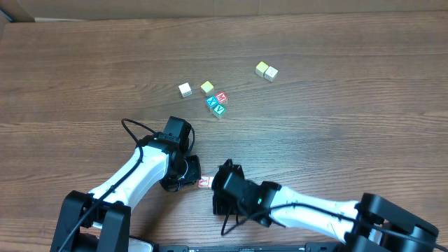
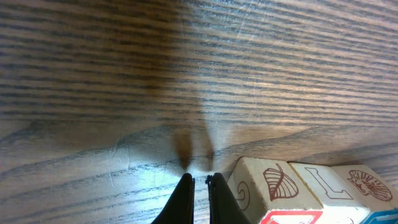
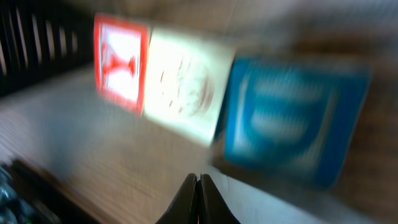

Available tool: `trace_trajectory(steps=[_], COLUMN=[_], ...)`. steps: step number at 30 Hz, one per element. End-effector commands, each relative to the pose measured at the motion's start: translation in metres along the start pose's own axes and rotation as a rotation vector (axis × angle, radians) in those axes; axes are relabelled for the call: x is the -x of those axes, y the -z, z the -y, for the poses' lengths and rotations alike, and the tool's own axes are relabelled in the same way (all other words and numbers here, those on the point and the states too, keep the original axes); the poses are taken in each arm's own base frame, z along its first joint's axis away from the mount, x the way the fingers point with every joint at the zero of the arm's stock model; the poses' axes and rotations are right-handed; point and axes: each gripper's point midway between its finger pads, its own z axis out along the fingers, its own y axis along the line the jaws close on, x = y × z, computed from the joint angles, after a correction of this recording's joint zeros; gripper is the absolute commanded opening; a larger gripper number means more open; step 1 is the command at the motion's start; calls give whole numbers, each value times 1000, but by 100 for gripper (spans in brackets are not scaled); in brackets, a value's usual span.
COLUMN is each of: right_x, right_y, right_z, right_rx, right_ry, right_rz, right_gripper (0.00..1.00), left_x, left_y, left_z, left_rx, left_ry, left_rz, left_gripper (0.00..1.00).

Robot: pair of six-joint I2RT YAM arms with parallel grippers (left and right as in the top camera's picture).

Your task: Flip 3 blocks

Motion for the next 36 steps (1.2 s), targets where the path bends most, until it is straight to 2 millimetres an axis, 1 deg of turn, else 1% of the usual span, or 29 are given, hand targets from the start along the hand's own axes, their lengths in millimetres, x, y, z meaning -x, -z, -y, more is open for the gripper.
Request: trace_trajectory(steps=[1,4,6,7,10,12,16,19,21,27,36], right_x=[8,16,24,27,28,28,30,32,30,28,29], right_y=[27,45,55,57,56,54,49,40,30,8,6], right_z=[-27,-23,-15,-8,15,27,40,50,52,43,43], right_rx=[38,1,-34,-57,-114,-124,-122,-143,-139,-82,-83], right_ry=[80,86,79,68,46,34,-38,-68,-78,-78,-78], right_rz=[116,202,246,248,181,118,40,17,-12,-56,-55], right_gripper=[4,4,4,4,4,4,4,4,4,4,4], left_x=[-2,-2,-2,-2,-2,-2,0,1,1,1,0], left_y=[-1,-1,-1,-1,-1,-1,-1,-1,-1,-1,-1], left_z=[-2,-2,-2,-2,-2,-2,-1,0,0,-1,0], left_rx=[1,1,1,1,0,1,-3,-5,-5,-5,-5], left_ry=[14,13,10,6,-16,-18,-19,-19,-20,-19,-20], left_rz=[-11,-10,-10,-10,-9,-9,-3,1,0,-1,-1], left_gripper=[5,4,4,4,4,4,4,4,4,4,4])
